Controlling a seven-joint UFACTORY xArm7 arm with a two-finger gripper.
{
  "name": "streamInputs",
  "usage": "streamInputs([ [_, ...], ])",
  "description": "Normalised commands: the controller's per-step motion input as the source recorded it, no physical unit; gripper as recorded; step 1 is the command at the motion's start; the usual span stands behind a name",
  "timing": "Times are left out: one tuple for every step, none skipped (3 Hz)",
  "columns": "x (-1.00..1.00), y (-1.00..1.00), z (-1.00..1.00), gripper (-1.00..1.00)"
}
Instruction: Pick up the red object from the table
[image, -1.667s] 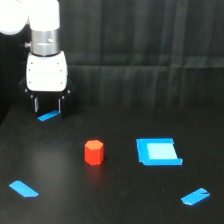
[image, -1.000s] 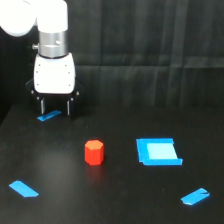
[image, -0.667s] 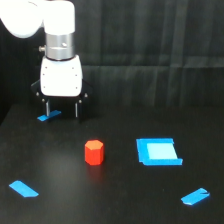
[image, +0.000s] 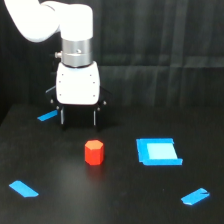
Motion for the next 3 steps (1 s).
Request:
streamInputs([
  [0.78, -0.95, 0.08, 1.0],
  [0.37, -0.91, 0.15, 0.98],
  [0.28, -1.0, 0.11, 1.0],
])
